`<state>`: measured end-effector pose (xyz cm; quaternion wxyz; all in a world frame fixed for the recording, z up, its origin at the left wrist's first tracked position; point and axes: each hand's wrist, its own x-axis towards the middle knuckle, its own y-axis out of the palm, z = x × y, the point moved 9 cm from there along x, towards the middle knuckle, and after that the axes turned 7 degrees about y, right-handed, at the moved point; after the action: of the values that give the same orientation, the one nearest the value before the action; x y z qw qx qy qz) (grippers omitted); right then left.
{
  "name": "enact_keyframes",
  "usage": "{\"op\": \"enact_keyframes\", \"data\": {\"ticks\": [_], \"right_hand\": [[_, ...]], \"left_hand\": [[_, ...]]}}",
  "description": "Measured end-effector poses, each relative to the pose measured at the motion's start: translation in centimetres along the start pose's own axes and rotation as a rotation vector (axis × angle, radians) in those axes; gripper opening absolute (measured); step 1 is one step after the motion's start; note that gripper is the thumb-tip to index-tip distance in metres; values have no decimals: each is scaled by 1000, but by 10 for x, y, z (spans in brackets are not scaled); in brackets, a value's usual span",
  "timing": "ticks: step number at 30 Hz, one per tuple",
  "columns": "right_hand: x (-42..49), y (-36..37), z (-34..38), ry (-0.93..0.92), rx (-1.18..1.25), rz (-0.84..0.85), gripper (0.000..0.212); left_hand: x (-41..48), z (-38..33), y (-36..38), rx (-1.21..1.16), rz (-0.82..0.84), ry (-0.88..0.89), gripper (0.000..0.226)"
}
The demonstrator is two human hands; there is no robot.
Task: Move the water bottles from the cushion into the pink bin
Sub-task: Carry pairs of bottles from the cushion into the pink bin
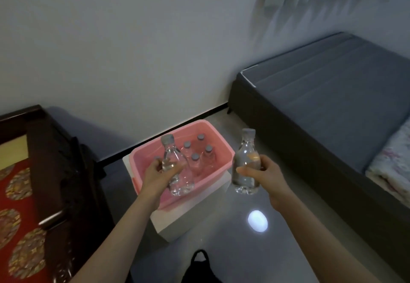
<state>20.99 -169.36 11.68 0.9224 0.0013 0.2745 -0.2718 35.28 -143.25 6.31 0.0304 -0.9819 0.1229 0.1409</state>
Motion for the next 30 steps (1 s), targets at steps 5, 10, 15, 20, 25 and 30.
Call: {"op": "enact_keyframes", "data": {"ticks": [5,10,15,20,25,30], "right_hand": [[64,18,21,16,-35,49,49],[120,49,14,67,-148,152,46],[160,95,-2,83,-263,292,54],[184,147,-28,63,-405,472,64],[199,199,-40,-138,-667,553,73],[209,235,-71,-214,-859,537,65]], "left_hand": [[41,10,-10,35,-70,-22,49],[62,28,-22,85,-152,-40,60],[72,51,-21,102,-210,-45,57],[82,76,-16,146,-235,-75,72],[92,102,-16,236,-330,-102,68],[97,124,-24,359,-455,-155,59]]}}
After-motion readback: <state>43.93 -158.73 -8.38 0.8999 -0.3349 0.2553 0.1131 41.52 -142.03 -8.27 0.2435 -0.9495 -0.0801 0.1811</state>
